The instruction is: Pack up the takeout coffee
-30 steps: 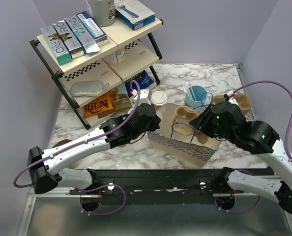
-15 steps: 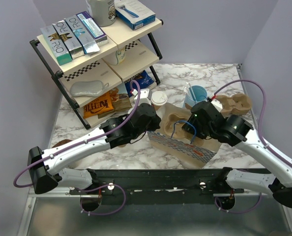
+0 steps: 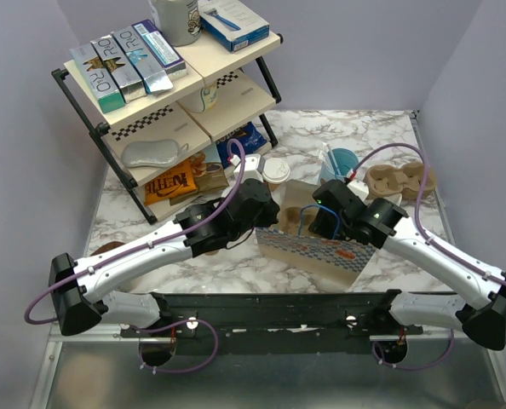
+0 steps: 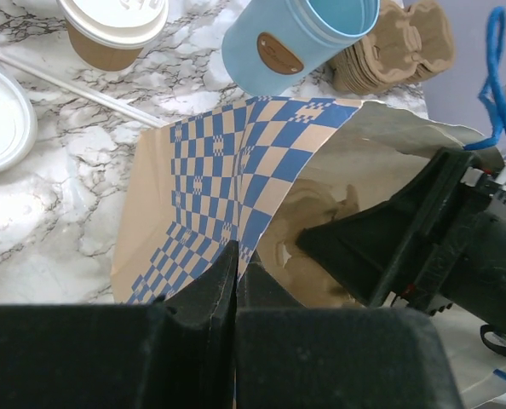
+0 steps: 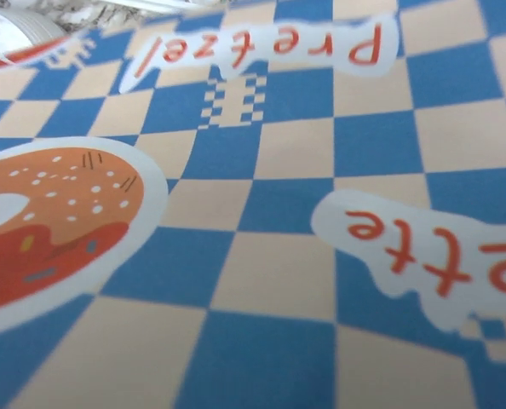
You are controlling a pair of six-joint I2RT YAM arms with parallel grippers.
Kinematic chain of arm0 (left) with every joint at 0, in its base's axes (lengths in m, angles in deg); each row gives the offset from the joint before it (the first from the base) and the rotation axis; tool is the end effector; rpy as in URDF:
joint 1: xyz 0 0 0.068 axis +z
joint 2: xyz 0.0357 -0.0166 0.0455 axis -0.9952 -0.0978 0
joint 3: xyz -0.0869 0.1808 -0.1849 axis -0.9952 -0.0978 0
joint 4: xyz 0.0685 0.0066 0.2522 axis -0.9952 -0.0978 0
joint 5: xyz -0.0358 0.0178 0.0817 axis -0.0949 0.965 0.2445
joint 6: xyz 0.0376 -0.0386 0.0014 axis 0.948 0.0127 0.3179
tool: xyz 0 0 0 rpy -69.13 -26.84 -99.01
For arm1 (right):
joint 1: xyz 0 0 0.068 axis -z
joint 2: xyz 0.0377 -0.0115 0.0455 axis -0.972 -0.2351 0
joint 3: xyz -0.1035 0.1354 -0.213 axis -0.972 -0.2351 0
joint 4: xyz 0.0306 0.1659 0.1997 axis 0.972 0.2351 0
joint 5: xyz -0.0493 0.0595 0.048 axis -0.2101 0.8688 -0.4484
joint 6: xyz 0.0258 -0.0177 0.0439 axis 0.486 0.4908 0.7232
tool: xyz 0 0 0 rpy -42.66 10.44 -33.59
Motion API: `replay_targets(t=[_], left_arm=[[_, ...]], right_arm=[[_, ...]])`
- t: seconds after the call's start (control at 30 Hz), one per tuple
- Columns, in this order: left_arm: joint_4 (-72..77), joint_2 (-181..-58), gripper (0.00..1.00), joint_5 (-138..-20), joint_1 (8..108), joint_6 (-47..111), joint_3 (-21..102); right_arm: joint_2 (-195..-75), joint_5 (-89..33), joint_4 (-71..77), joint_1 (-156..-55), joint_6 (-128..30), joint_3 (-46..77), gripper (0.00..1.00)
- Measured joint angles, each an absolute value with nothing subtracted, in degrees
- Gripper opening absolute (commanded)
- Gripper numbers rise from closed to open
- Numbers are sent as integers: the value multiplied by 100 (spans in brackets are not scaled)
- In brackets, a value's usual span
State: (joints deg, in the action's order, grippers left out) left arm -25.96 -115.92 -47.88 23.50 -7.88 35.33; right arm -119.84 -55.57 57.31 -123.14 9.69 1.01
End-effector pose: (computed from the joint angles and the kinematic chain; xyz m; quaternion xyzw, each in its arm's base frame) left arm 0.1469 -0.2350 0.3504 -0.0267 0.8570 -0.3056 0.4142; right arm 0.1572 0.1497 0.3007 0.1982 0.9309 0.1235 0.2808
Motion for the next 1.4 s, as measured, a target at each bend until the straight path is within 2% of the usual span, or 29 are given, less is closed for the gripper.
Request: replay_targets(t=[0.27,0.97,1.4], left_arm=[[-2556,-11717,7,-4792,2350,-755,3557],[-2576,-11898,7,-4795,2350,-738,3694],[-2576,-11900,7,-4792,2350,-740,3694]], right_arm=[[-12402,-5260,5451,-12314,982,-92,51],[-12495,-4680,5154,-12295,1037,-548,60],[-12360,-4735,5036,-12295,1087,-546,87]])
